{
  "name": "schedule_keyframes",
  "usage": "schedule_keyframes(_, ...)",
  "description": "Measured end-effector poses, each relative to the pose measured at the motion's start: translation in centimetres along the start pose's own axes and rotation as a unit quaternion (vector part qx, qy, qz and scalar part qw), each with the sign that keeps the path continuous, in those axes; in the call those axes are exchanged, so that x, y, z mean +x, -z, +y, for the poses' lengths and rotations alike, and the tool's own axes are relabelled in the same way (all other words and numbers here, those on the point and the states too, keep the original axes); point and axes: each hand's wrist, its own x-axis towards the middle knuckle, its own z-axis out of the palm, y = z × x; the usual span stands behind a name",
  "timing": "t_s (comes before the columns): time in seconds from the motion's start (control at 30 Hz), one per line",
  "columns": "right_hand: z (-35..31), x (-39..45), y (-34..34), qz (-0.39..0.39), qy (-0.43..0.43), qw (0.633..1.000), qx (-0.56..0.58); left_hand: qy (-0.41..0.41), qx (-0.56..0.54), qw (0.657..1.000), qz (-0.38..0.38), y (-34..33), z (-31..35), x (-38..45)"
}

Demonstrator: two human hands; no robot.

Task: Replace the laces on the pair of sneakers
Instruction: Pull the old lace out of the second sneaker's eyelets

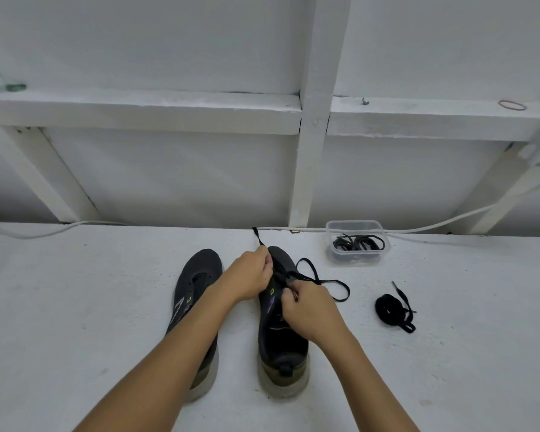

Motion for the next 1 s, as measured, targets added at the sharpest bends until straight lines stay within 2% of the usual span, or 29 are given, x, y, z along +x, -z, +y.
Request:
schedule_keyframes(0.2, 0.5, -0.9, -1.0, 0.003, -0.041, 0.998, 0.05, 0.002, -0.126, 0.992, 0.018, -0.1, -1.6, -0.6)
schedule_keyframes(0.3, 0.9, -0.5, -0.6, -0.015, -0.046, 0.997, 0.06, 0.002, -0.088, 0.996, 0.027, -0.1, -1.2, -0.4)
schedule_keyframes(0.47, 0.9, -0.3, -0.6, -0.009, -0.036, 0.997, 0.06, 0.013, -0.034, 0.999, -0.036, 1.0, -0.6, 0.1)
schedule_keyframes(0.67, 0.2, -0.7, -1.8, -0.006, -0.062, 0.996, 0.069, 0.025, -0.142, 0.989, -0.033, 0.9, -2.4, -1.0)
schedule_keyframes(0.8, 0.1, -1.2, -2.6, -0.004, -0.069, 0.996, 0.064, 0.02, -0.108, 0.994, 0.018, 0.2, -2.0, -1.3)
schedule_keyframes(1.0, 0.5, -1.4, -2.8, 0.009, -0.059, 0.997, 0.044, 0.071, -0.195, 0.978, 0.008, 2.2, -1.5, -0.6)
